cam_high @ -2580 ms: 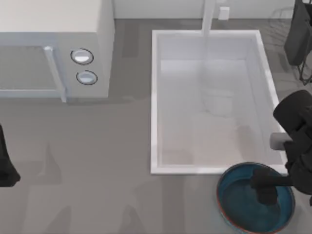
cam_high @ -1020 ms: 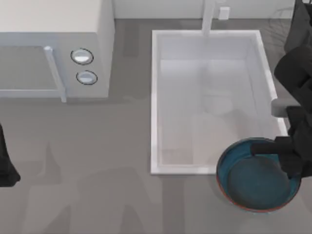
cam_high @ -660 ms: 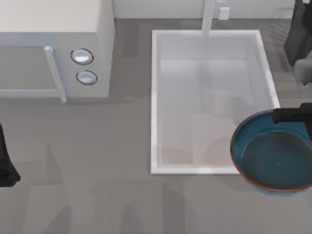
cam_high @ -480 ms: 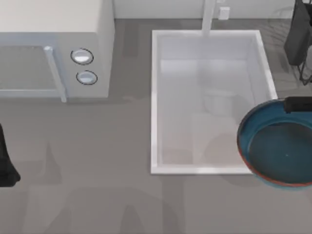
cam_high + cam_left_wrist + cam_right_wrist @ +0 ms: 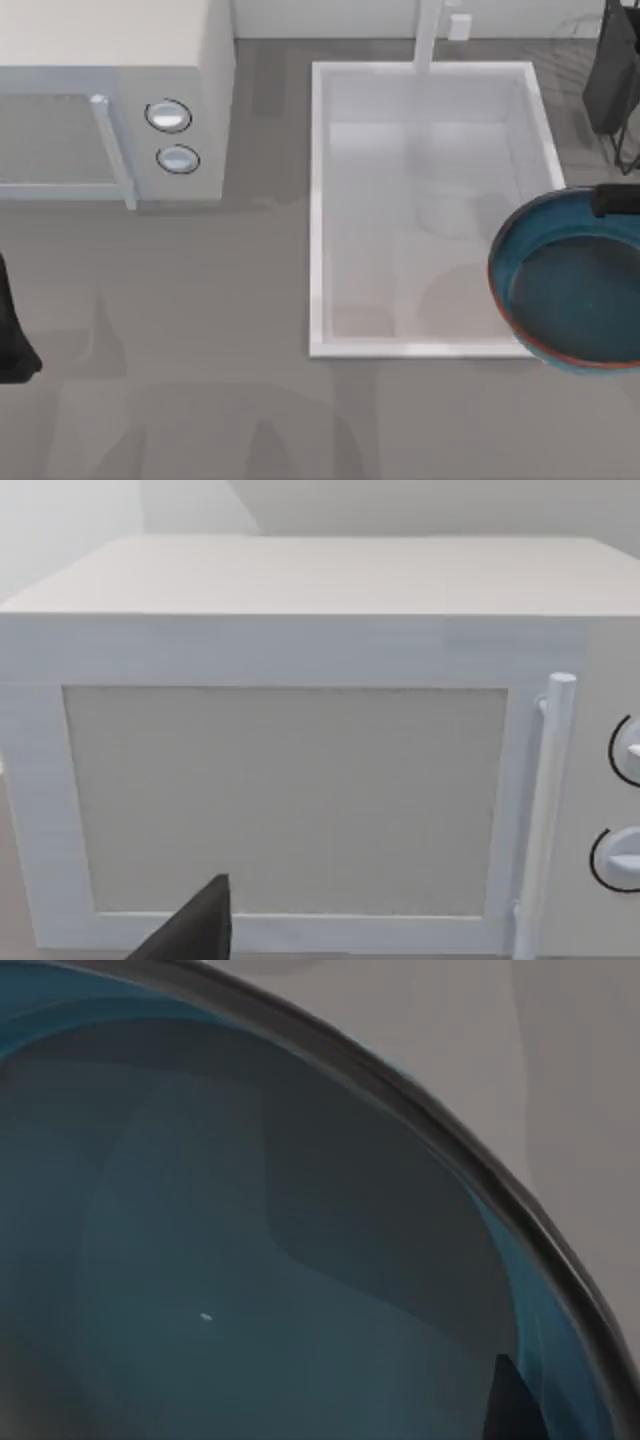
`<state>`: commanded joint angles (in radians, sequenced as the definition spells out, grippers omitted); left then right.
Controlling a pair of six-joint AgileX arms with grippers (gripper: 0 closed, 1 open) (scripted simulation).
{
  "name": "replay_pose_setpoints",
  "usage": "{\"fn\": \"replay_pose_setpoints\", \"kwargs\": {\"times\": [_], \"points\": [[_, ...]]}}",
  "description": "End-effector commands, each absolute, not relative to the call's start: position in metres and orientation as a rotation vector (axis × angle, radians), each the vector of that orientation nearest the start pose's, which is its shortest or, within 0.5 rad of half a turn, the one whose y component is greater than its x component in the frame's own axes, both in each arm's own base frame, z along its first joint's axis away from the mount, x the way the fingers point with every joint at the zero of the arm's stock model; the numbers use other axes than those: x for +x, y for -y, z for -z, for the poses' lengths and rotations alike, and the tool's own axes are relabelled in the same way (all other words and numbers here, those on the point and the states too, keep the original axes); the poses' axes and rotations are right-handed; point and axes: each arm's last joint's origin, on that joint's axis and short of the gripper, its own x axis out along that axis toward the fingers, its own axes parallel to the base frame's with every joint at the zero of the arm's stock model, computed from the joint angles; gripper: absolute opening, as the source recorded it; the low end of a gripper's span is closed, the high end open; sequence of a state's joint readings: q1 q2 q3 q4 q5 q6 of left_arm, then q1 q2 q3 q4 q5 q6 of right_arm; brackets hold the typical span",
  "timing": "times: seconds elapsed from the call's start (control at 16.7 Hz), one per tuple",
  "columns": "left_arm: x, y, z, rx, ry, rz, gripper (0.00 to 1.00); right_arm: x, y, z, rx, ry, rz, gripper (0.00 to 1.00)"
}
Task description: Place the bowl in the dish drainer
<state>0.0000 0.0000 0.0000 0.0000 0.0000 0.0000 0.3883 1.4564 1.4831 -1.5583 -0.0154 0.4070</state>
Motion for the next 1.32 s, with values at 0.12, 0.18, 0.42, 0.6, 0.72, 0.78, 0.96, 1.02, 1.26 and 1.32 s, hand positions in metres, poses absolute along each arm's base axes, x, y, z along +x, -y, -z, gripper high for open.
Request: {"fn": "replay_pose_setpoints", "kwargs": {"times": [0.12, 0.18, 0.42, 0.6, 0.72, 0.78, 0.96, 1.02, 1.26, 1.32], "points": [[0.106, 0.001, -0.160, 0.000, 0.000, 0.000, 1.00, 0.228, -0.084, -0.334, 0.107, -1.470, -0.033, 0.00], [0.106, 0.001, -0.160, 0.000, 0.000, 0.000, 1.00, 0.232, -0.076, -0.336, 0.150, -1.420, -0.047, 0.00], [0.106, 0.001, -0.160, 0.000, 0.000, 0.000, 1.00, 0.248, -0.031, -0.347, 0.315, -1.118, -0.097, 0.00], [0.106, 0.001, -0.160, 0.000, 0.000, 0.000, 1.00, 0.253, 0.013, -0.360, 0.361, -0.810, -0.109, 0.00], [0.106, 0.001, -0.160, 0.000, 0.000, 0.000, 1.00, 0.247, 0.043, -0.371, 0.335, -0.592, -0.100, 0.00], [0.106, 0.001, -0.160, 0.000, 0.000, 0.000, 1.00, 0.242, 0.056, -0.378, 0.306, -0.486, -0.090, 0.00], [0.106, 0.001, -0.160, 0.000, 0.000, 0.000, 1.00, 0.216, 0.087, -0.399, 0.179, -0.219, -0.050, 0.00], [0.106, 0.001, -0.160, 0.000, 0.000, 0.000, 1.00, 0.207, 0.094, -0.404, 0.134, -0.153, -0.035, 0.00], [0.106, 0.001, -0.160, 0.000, 0.000, 0.000, 1.00, 0.180, 0.105, -0.418, 0.008, -0.007, 0.007, 0.00], [0.106, 0.001, -0.160, 0.000, 0.000, 0.000, 1.00, 0.179, 0.106, -0.419, 0.000, 0.000, 0.010, 0.00]]}}
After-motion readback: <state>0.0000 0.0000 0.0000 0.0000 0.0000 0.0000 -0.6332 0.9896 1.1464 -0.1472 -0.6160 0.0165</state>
